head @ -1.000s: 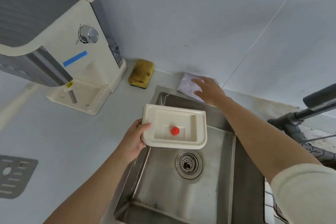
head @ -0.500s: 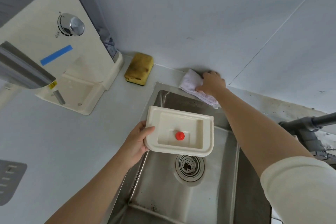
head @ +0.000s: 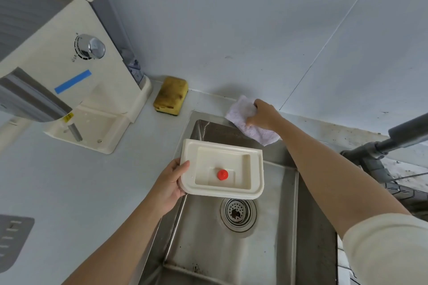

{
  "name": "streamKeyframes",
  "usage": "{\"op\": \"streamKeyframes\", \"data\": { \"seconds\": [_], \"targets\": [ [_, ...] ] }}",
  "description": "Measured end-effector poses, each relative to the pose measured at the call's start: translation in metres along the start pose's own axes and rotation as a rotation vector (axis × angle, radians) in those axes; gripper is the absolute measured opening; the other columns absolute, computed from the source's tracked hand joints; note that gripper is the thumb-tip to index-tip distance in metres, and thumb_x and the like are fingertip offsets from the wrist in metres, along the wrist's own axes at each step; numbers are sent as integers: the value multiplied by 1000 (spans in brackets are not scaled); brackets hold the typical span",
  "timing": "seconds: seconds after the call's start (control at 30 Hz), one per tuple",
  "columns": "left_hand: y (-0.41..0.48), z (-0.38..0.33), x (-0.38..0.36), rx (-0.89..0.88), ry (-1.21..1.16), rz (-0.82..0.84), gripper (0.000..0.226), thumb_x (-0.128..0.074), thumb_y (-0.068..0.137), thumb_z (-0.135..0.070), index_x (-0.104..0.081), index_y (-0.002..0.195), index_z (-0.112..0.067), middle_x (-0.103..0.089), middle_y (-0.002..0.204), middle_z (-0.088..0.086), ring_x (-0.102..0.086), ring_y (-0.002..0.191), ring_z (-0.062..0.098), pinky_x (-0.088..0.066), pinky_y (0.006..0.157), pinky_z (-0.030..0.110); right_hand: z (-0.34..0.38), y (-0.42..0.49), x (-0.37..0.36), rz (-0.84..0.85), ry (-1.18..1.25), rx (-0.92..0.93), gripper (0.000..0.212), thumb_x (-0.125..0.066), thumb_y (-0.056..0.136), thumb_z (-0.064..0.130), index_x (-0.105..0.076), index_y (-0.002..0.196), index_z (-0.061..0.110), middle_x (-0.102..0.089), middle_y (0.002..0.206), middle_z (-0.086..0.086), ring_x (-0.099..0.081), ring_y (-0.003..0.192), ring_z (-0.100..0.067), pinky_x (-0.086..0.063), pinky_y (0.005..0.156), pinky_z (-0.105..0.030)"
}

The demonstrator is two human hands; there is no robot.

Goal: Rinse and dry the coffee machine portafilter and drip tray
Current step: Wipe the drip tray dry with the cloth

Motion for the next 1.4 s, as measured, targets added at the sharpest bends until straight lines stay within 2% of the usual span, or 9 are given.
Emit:
{"op": "streamKeyframes", "data": {
  "seconds": [0.17,0.3,0.47,0.67,0.83,1.0,1.17,1.3,1.4],
  "targets": [
    [-9,-2,-7,-6,-7,20,44,-72,60,-30,-54,98,-18,-67,94,4,-63,87,24,-49,67,37,8,-36,17,-64,272,4,47,-65,80,20,-40,117,7,-48,92,-5,-47,85,-23,-36,68,-29],
    [-17,-4,-16,-18,-23,51,38,-65,67,-23,-52,102,-18,-61,101,8,-58,91,27,-42,65,38,22,-74,28,-128,415,57,55,-66,80,18,-35,124,8,-50,98,-4,-49,83,-21,-37,58,-23],
    [-30,-9,-35,-43,-49,81,39,-59,65,-16,-47,101,-21,-59,103,7,-57,93,27,-49,69,40,45,-119,22,-284,150,110,47,-53,85,19,-29,125,12,-54,93,-7,-53,81,-27,-47,75,-39],
    [-40,-17,-52,-63,-54,134,40,-59,66,-16,-46,103,-22,-58,105,9,-54,99,29,-45,82,46,73,-159,-17,-314,-204,261,48,-45,90,23,-26,134,15,-60,104,-9,-58,85,-31,-45,69,-35],
    [-50,-19,-49,-86,-54,164,42,-59,67,-16,-45,106,-21,-59,102,7,-57,94,25,-46,76,42,85,-168,-33,-231,-161,291,63,-47,90,48,-24,143,23,-42,130,-7,-52,112,-30,-42,77,-32],
    [-58,-26,-48,-120,-61,210,41,-66,70,-11,-46,105,-20,-62,93,4,-61,84,20,-49,69,36,91,-174,-44,-231,-121,304,59,-40,92,50,-20,145,33,-27,141,-9,-28,127,-32,-32,102,-39],
    [-60,-32,-45,-145,-105,259,50,-72,71,-27,-46,114,-20,-64,97,4,-66,84,17,-57,65,32,95,-178,-56,-329,-71,319,53,-32,96,46,-14,145,39,-20,150,-4,-21,132,-31,-31,103,-43],
    [-60,-32,-45,-171,-103,276,92,-86,47,-51,-48,123,-17,-64,105,8,-65,93,21,-58,67,33,96,-179,-63,-403,-26,340,50,-34,97,41,-20,145,34,-26,149,-4,-22,132,-30,-36,101,-40],
    [-57,-30,-45,-188,-125,282,96,-77,56,-58,-42,136,-18,-59,122,13,-61,106,24,-58,73,37,98,-180,-66,-429,-61,338,48,-35,98,38,-25,144,31,-27,147,-5,-26,129,-30,-38,96,-39]
  ]
}}
Point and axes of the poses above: each hand's wrist, its own y-axis towards the middle knuckle, its own x-axis out of the back of the hand, z = x × y, the point moved 1 cm from there along y, towards the middle knuckle
